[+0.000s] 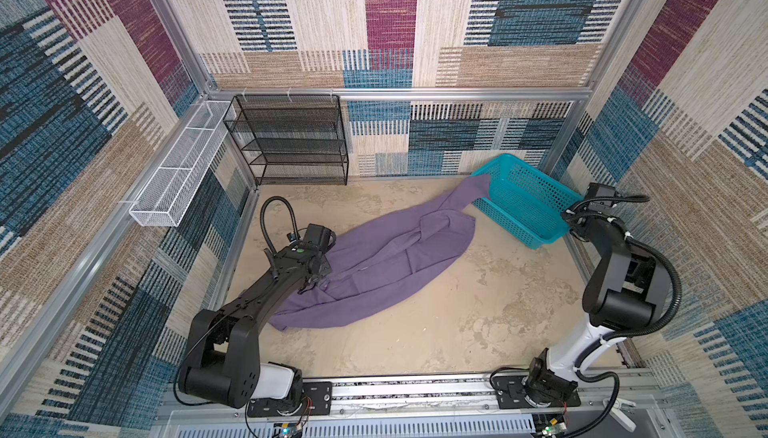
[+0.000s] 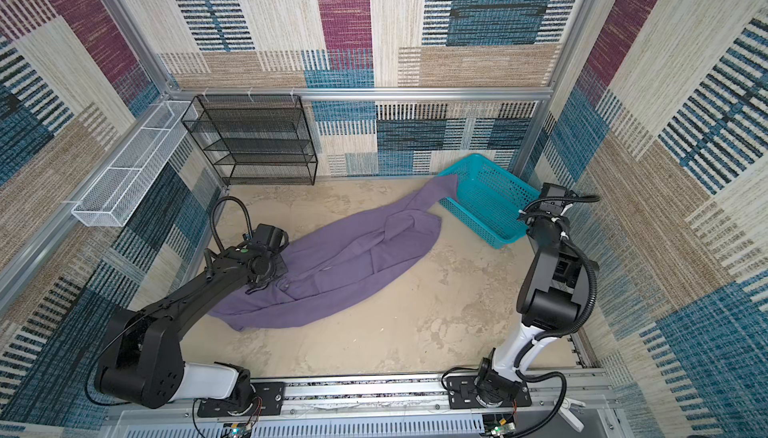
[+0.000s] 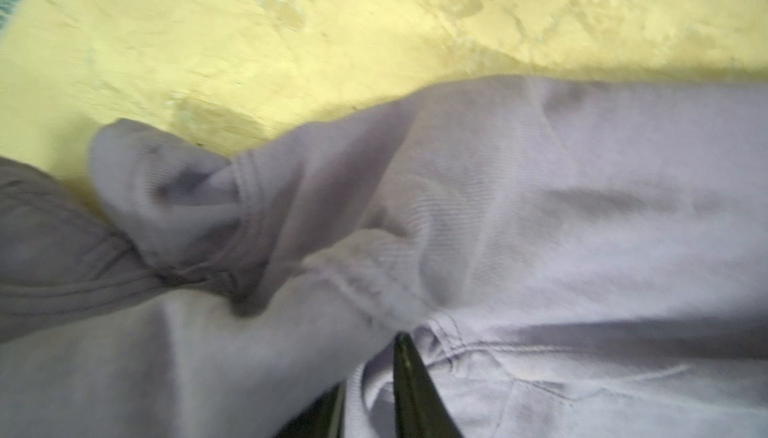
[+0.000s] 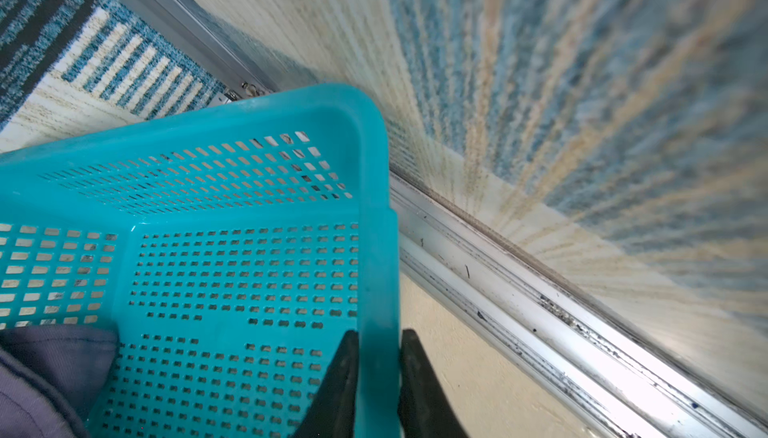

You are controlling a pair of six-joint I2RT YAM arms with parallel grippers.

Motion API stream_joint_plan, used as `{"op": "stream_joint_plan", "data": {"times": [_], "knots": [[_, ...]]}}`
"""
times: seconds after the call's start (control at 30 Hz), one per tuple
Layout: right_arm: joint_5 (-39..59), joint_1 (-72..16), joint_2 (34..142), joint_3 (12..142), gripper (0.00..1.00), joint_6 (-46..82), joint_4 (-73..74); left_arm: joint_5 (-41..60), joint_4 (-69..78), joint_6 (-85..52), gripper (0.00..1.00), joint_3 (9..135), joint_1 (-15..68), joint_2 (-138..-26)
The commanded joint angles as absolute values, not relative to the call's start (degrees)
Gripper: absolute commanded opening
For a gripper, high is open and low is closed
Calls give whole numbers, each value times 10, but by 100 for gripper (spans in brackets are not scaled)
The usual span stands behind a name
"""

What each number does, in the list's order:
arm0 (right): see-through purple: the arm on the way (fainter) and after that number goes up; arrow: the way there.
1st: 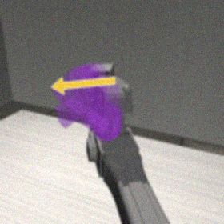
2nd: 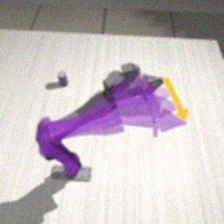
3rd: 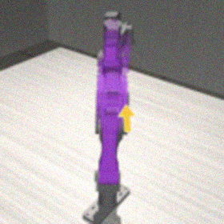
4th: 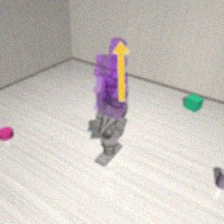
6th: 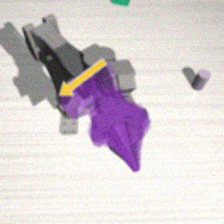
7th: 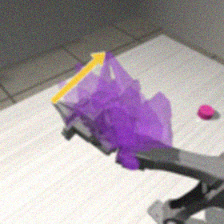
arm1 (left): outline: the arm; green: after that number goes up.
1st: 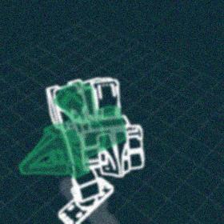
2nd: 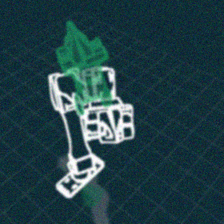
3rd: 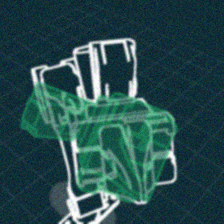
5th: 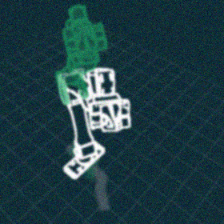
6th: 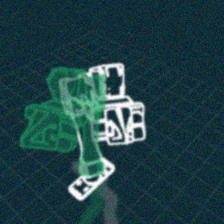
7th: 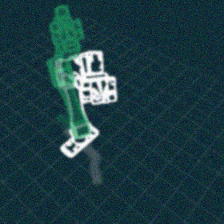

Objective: Fold and stack the trousers

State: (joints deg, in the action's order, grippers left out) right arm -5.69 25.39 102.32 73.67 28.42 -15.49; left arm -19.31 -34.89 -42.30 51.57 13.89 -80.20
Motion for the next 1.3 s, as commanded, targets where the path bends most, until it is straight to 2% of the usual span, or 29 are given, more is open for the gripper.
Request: {"op": "stream_joint_plan", "data": {"times": [0.0,0.03,0.1,0.23,0.33,0.5,0.67,0.77,0.87,0.93,0.97,1.07,1.1,1.27], "knots": [[-16,251,1030,729,11,298,-119,-208,-361,-442,26,529,134,-800],[-12,250,1031,723,8,302,-116,-197,-354,-443,29,536,135,-800],[-7,245,1027,708,9,309,-108,-167,-334,-442,34,551,137,-805],[-20,224,1012,684,30,309,-98,-114,-303,-424,55,624,182,-857],[-22,213,995,671,32,309,-94,-97,-290,-394,65,703,240,-923],[-1,204,970,641,18,323,-84,-83,-263,-378,72,795,307,-1022],[41,191,943,595,11,360,-63,-68,-245,-367,78,852,324,-1104],[65,185,924,571,11,382,-49,-65,-245,-366,82,870,325,-1145],[58,172,905,566,15,383,-49,-61,-238,-362,80,873,326,-1170],[35,161,891,572,15,369,-57,-54,-228,-353,73,871,326,-1183],[10,149,881,578,16,353,-64,-51,-228,-350,68,871,326,-1189],[-44,113,860,602,16,307,-88,-46,-226,-350,44,852,326,-1196],[-61,97,852,608,18,292,-92,-46,-221,-354,41,838,326,-1191],[-115,1,837,623,26,239,-97,-58,-215,-357,33,768,320,-1147]]}}
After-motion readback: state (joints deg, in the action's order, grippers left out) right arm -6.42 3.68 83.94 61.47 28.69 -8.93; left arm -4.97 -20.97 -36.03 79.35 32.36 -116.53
